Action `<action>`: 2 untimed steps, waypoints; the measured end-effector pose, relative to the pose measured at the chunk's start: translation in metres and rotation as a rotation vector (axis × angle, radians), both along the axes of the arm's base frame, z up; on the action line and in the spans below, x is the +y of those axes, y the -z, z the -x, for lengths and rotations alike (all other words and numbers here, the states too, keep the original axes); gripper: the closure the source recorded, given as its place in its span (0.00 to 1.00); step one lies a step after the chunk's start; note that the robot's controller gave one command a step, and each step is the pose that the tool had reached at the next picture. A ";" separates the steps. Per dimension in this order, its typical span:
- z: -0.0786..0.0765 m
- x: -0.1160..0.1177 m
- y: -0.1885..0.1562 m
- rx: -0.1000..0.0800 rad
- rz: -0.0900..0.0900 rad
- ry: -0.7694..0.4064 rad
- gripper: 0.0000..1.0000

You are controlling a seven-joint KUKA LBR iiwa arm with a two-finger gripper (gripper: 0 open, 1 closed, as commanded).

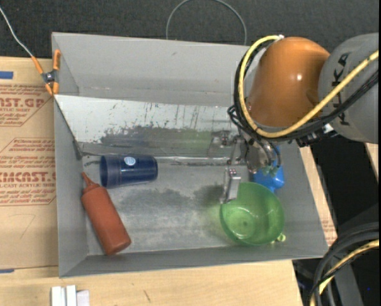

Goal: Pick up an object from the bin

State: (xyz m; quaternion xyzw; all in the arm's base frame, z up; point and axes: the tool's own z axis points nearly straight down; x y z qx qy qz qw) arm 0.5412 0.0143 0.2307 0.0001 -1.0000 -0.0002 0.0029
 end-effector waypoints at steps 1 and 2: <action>-0.001 0.000 -0.005 -0.008 0.000 0.000 0.00; 0.018 -0.021 0.062 -0.007 -0.001 -0.147 0.00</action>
Offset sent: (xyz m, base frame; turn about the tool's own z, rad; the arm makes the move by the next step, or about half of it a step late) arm -0.0366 -0.0429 -0.1251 -0.2801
